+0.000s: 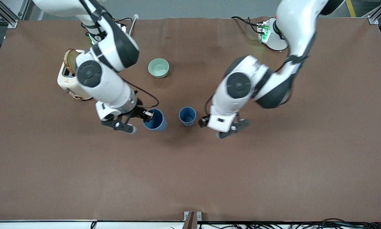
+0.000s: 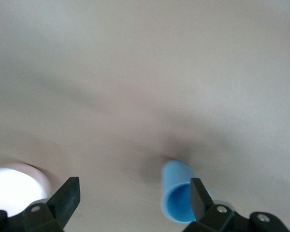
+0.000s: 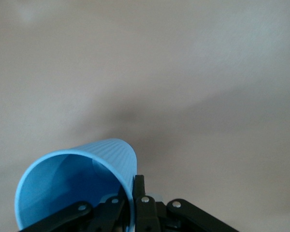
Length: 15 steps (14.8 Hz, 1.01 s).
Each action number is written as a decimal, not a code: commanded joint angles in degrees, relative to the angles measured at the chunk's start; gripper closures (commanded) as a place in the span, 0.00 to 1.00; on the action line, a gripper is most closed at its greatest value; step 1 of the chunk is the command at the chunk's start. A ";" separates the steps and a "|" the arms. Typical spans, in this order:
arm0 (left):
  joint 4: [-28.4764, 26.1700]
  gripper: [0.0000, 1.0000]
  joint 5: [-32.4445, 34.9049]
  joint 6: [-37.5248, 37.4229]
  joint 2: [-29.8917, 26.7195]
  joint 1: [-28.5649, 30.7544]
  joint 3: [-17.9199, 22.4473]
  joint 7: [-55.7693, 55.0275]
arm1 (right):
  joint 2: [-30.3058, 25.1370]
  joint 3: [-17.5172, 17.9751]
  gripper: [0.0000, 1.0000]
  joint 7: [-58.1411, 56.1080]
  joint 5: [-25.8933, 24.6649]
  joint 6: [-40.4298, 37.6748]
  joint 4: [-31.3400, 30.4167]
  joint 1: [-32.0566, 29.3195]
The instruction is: Stack blue cups with both arms
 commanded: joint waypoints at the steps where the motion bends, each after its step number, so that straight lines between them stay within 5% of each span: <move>1: -1.57 0.00 0.37 -4.06 -6.44 7.54 0.07 13.52 | -0.05 3.16 0.99 6.32 -2.85 0.34 -0.40 1.78; 6: -2.01 0.00 5.81 -8.89 -15.05 17.03 -0.28 30.24 | 3.64 3.25 0.99 9.93 -6.36 0.87 -0.66 7.49; 15: -2.10 0.00 2.14 -20.68 -25.69 24.42 -0.28 44.93 | 8.04 3.25 0.99 12.49 -10.41 5.35 -0.66 9.96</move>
